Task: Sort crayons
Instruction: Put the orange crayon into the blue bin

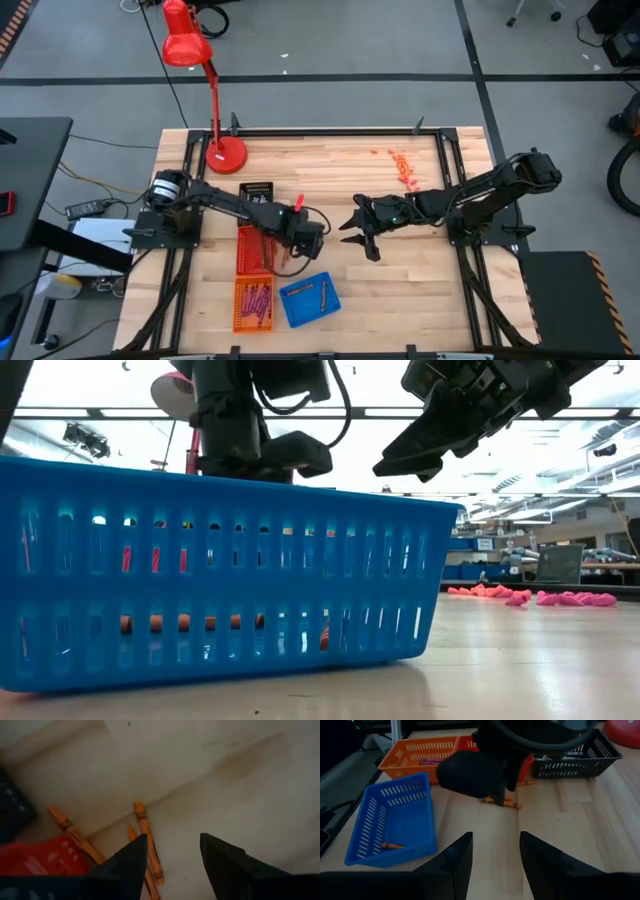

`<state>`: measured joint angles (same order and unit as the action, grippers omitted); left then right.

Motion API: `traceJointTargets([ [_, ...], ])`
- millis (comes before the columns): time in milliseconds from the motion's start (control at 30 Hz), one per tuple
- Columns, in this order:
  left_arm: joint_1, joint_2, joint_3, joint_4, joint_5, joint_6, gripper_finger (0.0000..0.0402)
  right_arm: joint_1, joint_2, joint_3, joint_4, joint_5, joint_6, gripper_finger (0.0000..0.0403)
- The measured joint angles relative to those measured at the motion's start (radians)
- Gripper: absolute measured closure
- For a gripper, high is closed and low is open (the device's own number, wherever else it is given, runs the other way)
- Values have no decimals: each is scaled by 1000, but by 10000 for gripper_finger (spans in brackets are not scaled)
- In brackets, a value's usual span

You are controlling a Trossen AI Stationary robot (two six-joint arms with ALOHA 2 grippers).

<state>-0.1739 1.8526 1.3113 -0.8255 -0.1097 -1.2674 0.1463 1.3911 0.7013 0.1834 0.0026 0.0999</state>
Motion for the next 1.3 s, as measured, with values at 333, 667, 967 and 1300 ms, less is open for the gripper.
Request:
traceJointTargets([
  [333,23,32,-39,34,3,64,207,0,0,0,10,3,-3,237],
  [667,15,58,-48,69,72,31,207,0,0,0,3,4,3,237],
  [967,7,69,-49,74,81,22,207,0,0,0,8,4,5,237],
  [1300,-7,60,-103,163,121,47,208,0,0,0,11,4,3,237],
])
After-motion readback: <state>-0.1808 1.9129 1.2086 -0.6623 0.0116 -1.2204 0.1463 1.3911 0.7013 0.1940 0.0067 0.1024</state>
